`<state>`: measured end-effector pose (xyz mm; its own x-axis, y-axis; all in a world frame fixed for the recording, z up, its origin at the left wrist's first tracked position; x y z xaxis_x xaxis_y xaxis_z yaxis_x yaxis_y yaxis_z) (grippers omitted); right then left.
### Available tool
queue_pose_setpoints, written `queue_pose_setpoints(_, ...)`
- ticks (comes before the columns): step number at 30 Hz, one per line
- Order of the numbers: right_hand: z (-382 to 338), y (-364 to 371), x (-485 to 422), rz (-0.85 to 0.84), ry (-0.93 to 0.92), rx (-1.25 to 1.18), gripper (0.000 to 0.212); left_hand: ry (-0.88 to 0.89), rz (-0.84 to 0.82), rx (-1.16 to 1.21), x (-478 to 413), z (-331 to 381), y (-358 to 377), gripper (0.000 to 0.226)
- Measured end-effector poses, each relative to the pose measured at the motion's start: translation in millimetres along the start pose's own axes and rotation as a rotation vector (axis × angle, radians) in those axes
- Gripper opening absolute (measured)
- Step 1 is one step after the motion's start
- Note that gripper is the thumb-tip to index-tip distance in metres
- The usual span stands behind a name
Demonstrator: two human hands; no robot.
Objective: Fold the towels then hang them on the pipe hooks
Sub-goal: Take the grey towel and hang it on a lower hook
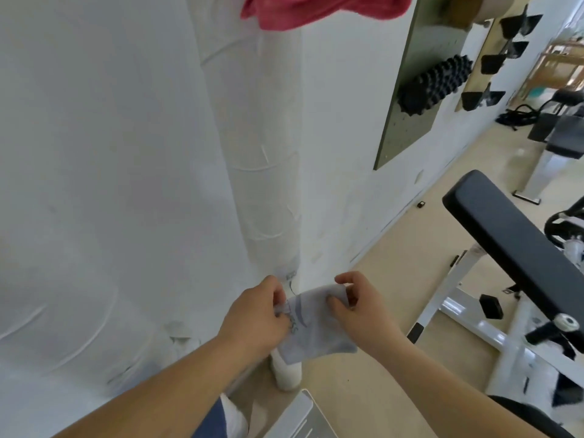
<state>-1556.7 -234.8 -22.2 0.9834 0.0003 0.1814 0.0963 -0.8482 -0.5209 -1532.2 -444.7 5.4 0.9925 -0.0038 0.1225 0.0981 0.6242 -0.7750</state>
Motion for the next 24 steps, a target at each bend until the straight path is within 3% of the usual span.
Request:
queue_pose_setpoints(4, 3.2, 11.4, -44.4, 0.025, 0.008, -0.008, 0.023, -0.119, 0.154, 0.148, -29.7, -35.8, -0.9, 0.022)
queue_pose_setpoints(8, 11.8, 32.5, -78.0, 0.027, 0.017, 0.005, 0.022, -0.104, 0.224, 0.210, -47.2, -52.5, 7.6, 0.027)
queue_pose_setpoints(15, 32.3, 67.6, -98.7, -0.044, 0.053, 0.132, 0.012, -0.089, 0.223, 0.199, -53.6, -66.2, 35.9, 0.022)
queue_pose_setpoints(21, 15.3, 79.4, -98.8, -0.248, -0.014, 0.450, 0.023, -0.165, 0.174, 0.217, -57.9, -71.0, 55.6, 0.023)
queue_pose_setpoints(24, 2.9, 74.1, -89.3, -0.351, -0.064, 0.453, 0.028, -0.181, 0.065, 0.217, -59.7, -66.8, 59.6, 0.025)
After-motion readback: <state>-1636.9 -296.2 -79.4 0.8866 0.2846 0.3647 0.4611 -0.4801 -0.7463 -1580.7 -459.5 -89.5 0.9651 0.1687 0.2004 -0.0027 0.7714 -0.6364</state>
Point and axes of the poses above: each hand's wrist, its own x-axis away from the middle knuckle, its own y-axis out of the palm, z = x × y, the point moved 9 cm from there along -x, towards the middle knuckle, and after that the axes turned 1 degree about y, right-handed, at the moved point
